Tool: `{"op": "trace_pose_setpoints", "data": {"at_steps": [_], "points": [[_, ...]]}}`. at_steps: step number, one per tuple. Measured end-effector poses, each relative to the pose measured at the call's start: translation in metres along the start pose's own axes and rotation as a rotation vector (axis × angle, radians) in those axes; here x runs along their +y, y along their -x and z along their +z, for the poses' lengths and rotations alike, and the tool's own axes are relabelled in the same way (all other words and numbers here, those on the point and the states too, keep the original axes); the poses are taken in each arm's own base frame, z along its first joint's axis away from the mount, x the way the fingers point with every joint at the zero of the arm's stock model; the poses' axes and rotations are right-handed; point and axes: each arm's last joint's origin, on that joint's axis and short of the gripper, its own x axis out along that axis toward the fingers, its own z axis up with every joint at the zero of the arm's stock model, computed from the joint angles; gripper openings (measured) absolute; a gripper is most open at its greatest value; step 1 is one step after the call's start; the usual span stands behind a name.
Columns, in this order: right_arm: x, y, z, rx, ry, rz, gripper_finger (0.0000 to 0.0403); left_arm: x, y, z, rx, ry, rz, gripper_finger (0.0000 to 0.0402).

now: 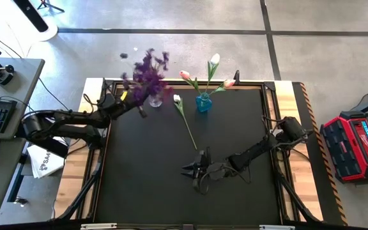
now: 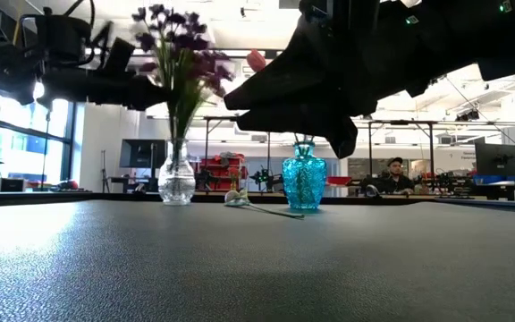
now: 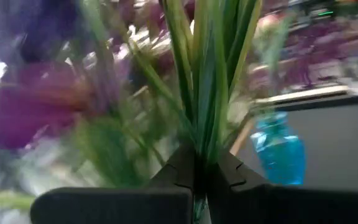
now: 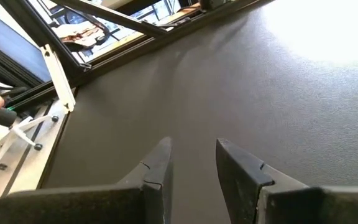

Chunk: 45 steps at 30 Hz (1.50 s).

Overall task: Sort flowers into vase by color
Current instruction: Put the purple flowers into the transparent vase

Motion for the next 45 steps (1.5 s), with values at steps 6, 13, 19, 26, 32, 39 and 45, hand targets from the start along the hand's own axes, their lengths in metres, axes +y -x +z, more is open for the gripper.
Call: {"op": "trace_pose_setpoints", "data": {"at_steps": [6,13,19,26,32,39,45], "points": [[0.0,0.0,0.0,0.002,0.001,0.003,0.0092,0.006,0.001,-0.003,0.035,0.137,0.107,0.0001],[0.0,0.0,0.0,0.003,0.003,0.002,0.0092,0.007,0.001,-0.009,0.086,0.208,0.113,0.0001],[0.0,0.0,0.0,0.003,0.003,0.002,0.0092,0.005,0.002,-0.017,0.18,0.226,0.095,0.0016],[0.0,0.0,0.0,0.003,0.005,0.002,0.0092,0.002,0.003,-0.023,0.244,0.232,0.077,0.0081],[0.0,0.0,0.0,0.003,0.013,0.002,0.0092,0.001,0.004,-0.024,0.251,0.261,0.027,0.0141],[0.0,0.0,0.0,0.006,0.04,0.005,0.0092,0.003,-0.001,-0.018,0.358,0.232,-0.007,0.0164],[0.0,0.0,-0.001,0.01,0.059,0.004,0.0092,0.011,-0.008,-0.001,0.527,0.159,-0.054,0.0172]]}}
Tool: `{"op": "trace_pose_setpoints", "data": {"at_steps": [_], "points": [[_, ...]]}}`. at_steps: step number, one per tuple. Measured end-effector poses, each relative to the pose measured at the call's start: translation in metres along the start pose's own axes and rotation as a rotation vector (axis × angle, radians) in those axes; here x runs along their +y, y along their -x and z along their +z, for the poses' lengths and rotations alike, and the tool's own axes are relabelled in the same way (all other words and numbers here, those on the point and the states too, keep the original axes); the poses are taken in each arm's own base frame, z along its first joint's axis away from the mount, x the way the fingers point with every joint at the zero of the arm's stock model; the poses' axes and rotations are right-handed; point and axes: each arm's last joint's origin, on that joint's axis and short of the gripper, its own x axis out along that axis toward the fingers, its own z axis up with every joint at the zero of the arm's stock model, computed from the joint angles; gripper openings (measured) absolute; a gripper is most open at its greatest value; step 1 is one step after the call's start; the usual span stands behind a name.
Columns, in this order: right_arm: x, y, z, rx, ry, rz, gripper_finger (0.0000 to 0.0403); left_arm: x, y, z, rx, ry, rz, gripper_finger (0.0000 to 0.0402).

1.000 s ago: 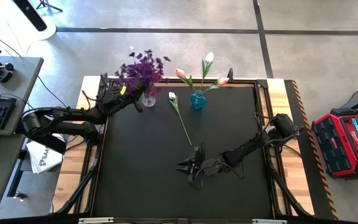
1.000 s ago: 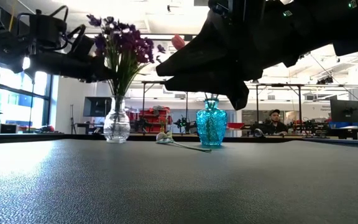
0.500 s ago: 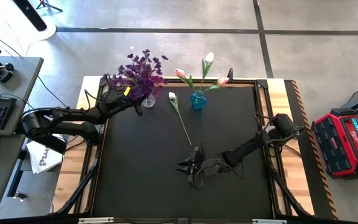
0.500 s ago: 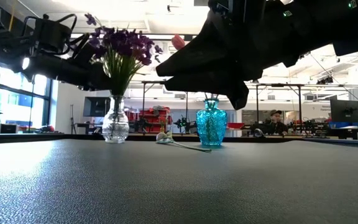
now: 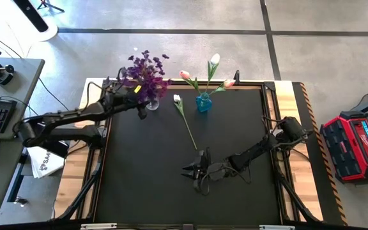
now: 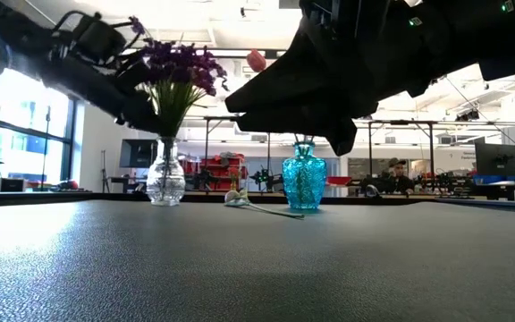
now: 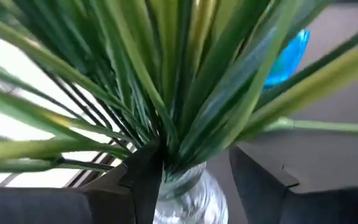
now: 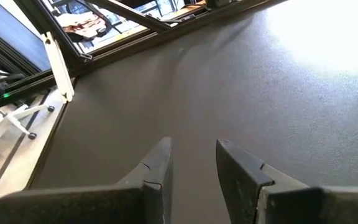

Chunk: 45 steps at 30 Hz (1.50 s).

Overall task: Sort flowers into vase by color
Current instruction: Put the purple flowers into the transparent vase, then put the white flower into the blue vase

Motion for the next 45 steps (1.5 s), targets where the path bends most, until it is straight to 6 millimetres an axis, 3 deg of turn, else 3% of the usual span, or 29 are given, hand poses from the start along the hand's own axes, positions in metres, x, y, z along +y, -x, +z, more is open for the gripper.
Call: {"op": "trace_pose_setpoints", "data": {"at_steps": [11,18,25,31,40,45], "points": [[-0.002,-0.001,0.001,-0.001,0.04,-0.004,0.0092,0.01,0.021,0.041,0.106,-0.011,0.007,0.0194],[-0.003,-0.001,-0.001,0.014,0.05,-0.013,0.0092,0.007,0.033,0.055,0.245,-0.084,-0.022,0.0207],[-0.004,-0.001,-0.002,0.03,0.058,-0.022,0.0092,-0.006,0.054,0.076,0.385,-0.194,0.029,0.0207],[-0.007,0.001,-0.005,0.086,0.082,-0.053,0.0092,-0.024,0.073,0.095,0.393,-0.195,-0.051,0.0207],[-0.014,0.029,0.009,0.259,0.051,-0.174,0.0092,-0.055,0.097,0.105,0.371,-0.215,-0.111,0.0203],[-0.018,0.042,0.015,0.315,0.049,-0.228,0.0118,-0.076,0.111,0.106,0.361,-0.149,-0.201,0.0202]]}}
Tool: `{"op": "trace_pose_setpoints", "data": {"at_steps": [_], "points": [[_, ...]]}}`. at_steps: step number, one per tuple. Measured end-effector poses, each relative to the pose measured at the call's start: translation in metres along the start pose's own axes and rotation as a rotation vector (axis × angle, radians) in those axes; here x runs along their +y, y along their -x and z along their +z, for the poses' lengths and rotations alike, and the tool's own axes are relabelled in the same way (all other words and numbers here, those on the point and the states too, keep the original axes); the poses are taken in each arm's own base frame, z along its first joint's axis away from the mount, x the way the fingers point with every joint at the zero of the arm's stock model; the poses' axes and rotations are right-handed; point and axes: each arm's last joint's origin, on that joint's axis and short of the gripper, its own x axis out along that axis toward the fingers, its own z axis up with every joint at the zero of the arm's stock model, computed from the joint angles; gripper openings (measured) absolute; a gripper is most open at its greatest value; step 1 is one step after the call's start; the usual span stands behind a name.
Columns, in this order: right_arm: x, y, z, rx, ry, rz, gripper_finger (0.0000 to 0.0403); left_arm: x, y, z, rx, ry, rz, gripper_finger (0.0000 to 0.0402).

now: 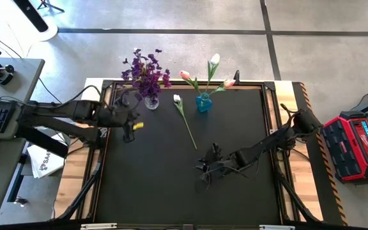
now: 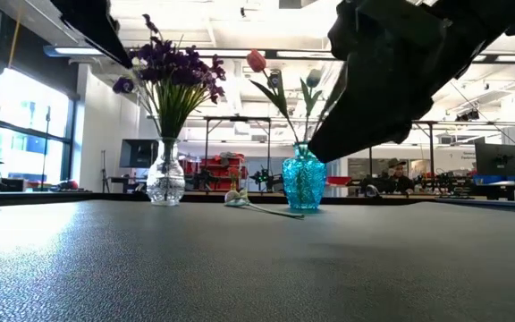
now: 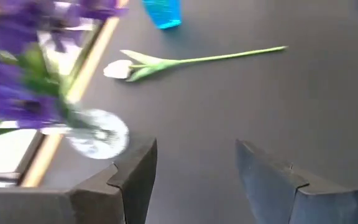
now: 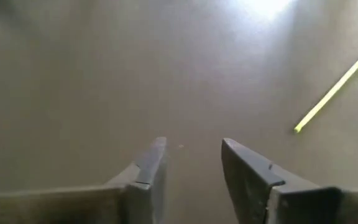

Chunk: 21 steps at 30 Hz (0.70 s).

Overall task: Sort flowers into vase by color
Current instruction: Put the white flower into the blue vase

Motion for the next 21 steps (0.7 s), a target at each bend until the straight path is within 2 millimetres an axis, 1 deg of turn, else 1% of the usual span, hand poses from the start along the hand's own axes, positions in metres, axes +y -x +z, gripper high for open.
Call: {"op": "trace_pose_setpoints", "data": {"at_steps": [3,6,9,11,14,16,18,21], "points": [[-0.001,-0.002,0.0,-0.02,-0.004,-0.019,0.0147,-0.017,0.007,-0.004,0.004,0.025,-0.081,0.0202],[-0.004,-0.015,-0.001,-0.048,-0.001,-0.05,0.0179,-0.034,0.015,-0.009,-0.01,0.049,-0.128,0.0202],[-0.015,-0.033,-0.001,-0.081,-0.029,-0.118,0.0206,-0.049,0.019,-0.016,-0.039,0.07,-0.111,0.0202],[-0.028,-0.045,0.002,-0.082,-0.054,-0.162,0.0219,-0.058,0.017,-0.025,-0.051,0.098,-0.092,0.0202],[-0.053,-0.061,0.011,-0.09,-0.106,-0.231,0.0226,-0.071,0.003,-0.044,-0.076,0.16,-0.072,0.0202],[-0.07,-0.068,0.021,-0.115,-0.135,-0.271,0.0226,-0.08,-0.015,-0.06,-0.093,0.19,-0.081,0.0202],[-0.086,-0.074,0.028,-0.128,-0.148,-0.303,0.0224,-0.09,-0.034,-0.074,-0.163,0.226,-0.094,0.0202],[-0.105,-0.078,0.039,-0.136,-0.15,-0.307,0.0216,-0.098,-0.061,-0.092,-0.314,0.256,-0.069,0.0202]]}}
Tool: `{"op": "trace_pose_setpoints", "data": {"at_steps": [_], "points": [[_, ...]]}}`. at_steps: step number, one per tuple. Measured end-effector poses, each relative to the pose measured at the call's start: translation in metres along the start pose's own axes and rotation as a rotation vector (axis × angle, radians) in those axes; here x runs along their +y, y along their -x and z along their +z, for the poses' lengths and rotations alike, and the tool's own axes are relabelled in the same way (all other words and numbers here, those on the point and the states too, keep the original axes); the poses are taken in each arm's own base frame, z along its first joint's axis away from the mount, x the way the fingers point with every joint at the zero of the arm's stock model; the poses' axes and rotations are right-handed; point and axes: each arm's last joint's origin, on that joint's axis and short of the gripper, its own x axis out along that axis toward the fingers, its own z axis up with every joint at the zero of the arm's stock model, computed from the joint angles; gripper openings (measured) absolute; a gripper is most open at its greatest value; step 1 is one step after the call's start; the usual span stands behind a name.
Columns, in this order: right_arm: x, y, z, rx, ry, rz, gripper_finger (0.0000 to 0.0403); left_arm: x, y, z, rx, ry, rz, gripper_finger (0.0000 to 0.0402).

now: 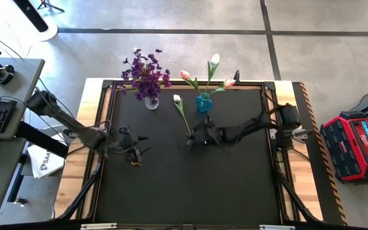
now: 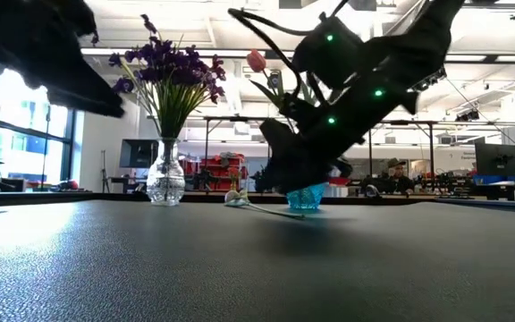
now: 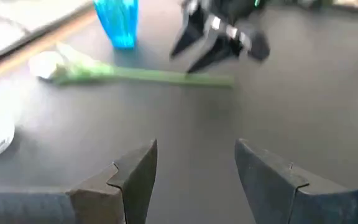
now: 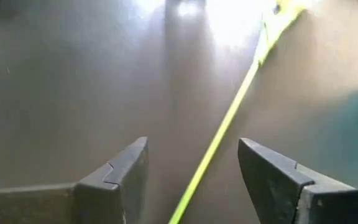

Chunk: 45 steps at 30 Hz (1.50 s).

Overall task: Sort flowers into vase by color
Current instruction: Put the white flower into the blue vase

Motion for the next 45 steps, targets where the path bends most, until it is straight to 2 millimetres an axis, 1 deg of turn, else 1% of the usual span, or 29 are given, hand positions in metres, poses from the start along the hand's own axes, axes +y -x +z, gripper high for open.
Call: {"op": "trace_pose_setpoints", "data": {"at_steps": [3,5,7,10,13,16,18,22,24,27,29,32,35,38,42,45], "points": [[-0.012,-0.009,0.012,-0.009,0.033,0.034,0.0204,0.005,-0.014,-0.017,-0.144,0.01,0.036,0.0202],[-0.019,-0.014,0.016,-0.013,0.055,0.047,0.0194,0.01,-0.02,-0.023,-0.213,0.008,0.07,0.0202],[-0.026,-0.021,0.017,0.001,0.081,0.056,0.0183,0.015,-0.025,-0.025,-0.261,0.014,0.115,0.0202],[-0.035,-0.032,0.011,0.046,0.091,0.061,0.0166,0.019,-0.029,-0.024,-0.308,0.038,0.167,0.0202],[-0.037,-0.036,0.008,0.062,0.098,0.053,0.0144,0.021,-0.033,-0.021,-0.316,0.02,0.186,0.0202],[-0.034,-0.033,0.003,0.089,0.167,0.046,0.011,0.022,-0.034,-0.019,-0.32,0.015,0.169,0.0202],[-0.031,-0.029,-0.002,0.125,0.223,0.018,0.008,0.021,-0.034,-0.018,-0.325,0.026,0.152,0.0202],[-0.025,-0.016,-0.017,0.253,0.285,-0.036,0.0015,0.02,-0.034,-0.015,-0.345,0.065,0.116,0.0202],[-0.02,-0.006,-0.023,0.294,0.301,-0.049,0.0007,0.019,-0.033,-0.013,-0.358,0.059,0.113,0.0202],[-0.011,0.015,-0.027,0.348,0.353,-0.014,0.0022,0.019,-0.033,-0.012,-0.365,0.028,0.102,0.0202],[-0.004,0.031,-0.024,0.359,0.35,0.037,0.0029,0.018,-0.033,-0.012,-0.362,0.024,0.094,0.0202],[-0.001,0.052,-0.019,0.374,0.333,0.064,0.0038,0.018,-0.033,-0.013,-0.349,0.01,0.072,0.0202],[0.0,0.065,-0.005,0.317,0.273,0.079,0.0062,0.017,-0.033,-0.014,-0.338,0.012,0.041,0.0202],[-0.001,0.061,0.002,0.267,0.234,0.076,0.0107,0.017,-0.034,-0.014,-0.332,0.012,0.02,0.0202],[-0.004,0.041,0.007,0.19,0.139,0.054,0.0168,0.016,-0.034,-0.014,-0.332,-0.003,0.021,0.0202],[-0.01,0.024,0.005,0.157,0.094,0.001,0.0189,0.017,-0.034,-0.014,-0.329,-0.006,0.026,0.0202]]}}
